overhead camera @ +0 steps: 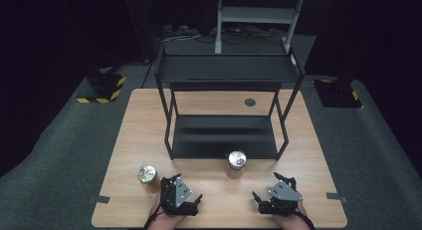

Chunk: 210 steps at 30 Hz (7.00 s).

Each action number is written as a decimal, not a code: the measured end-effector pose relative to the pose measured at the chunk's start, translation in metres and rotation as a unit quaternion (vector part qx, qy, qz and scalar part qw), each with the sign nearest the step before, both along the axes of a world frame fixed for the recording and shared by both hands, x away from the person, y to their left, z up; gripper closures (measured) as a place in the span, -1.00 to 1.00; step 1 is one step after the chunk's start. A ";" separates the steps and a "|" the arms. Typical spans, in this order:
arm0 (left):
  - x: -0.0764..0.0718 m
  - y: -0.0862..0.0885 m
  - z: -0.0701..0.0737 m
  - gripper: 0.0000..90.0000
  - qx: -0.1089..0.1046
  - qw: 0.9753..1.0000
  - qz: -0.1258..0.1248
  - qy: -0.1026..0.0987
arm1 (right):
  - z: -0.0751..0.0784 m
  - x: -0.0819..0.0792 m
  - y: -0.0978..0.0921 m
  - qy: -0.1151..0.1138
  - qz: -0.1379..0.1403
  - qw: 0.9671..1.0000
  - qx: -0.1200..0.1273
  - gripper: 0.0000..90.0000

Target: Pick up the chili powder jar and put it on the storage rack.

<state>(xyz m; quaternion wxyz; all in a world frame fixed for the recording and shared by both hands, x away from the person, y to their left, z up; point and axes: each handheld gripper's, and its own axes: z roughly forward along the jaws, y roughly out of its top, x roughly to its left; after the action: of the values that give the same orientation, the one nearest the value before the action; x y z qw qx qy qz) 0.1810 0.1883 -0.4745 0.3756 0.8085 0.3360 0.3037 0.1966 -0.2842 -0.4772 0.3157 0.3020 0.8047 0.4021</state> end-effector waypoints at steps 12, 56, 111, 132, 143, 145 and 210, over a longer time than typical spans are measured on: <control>-0.001 0.002 0.000 -0.98 -0.004 1.000 0.000 0.000 | 0.003 0.003 0.005 0.007 0.009 1.000 -0.021 -0.99; -0.036 0.036 0.028 -0.99 -0.089 0.994 -0.006 -0.066 | 0.002 0.003 0.001 0.008 0.005 1.000 -0.007 -0.99; -0.044 0.095 0.022 -0.99 -0.119 0.982 0.113 -0.093 | 0.002 0.004 -0.001 0.012 0.000 1.000 0.002 -0.99; -0.035 0.102 0.008 -0.89 -0.133 0.981 0.124 -0.072 | 0.003 0.005 -0.003 0.015 0.000 1.000 0.006 -0.99; -0.033 0.115 0.000 -0.52 -0.157 0.979 0.114 -0.063 | 0.003 0.005 -0.003 0.016 -0.001 1.000 0.009 -0.99; -0.034 0.115 -0.001 -0.46 -0.158 0.978 0.116 -0.069 | 0.003 0.005 -0.003 0.016 -0.001 1.000 0.009 -0.99; -0.044 0.076 0.038 -0.23 -0.178 0.976 0.050 -0.112 | 0.004 0.007 -0.003 0.021 -0.001 1.000 0.008 -0.99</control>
<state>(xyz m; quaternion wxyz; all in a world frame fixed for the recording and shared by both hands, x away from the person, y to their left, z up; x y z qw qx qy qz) 0.1373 0.2640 -0.4368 0.5329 0.6718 0.3807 0.3460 0.2033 -0.2870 -0.4734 0.2969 0.3135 0.8074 0.4021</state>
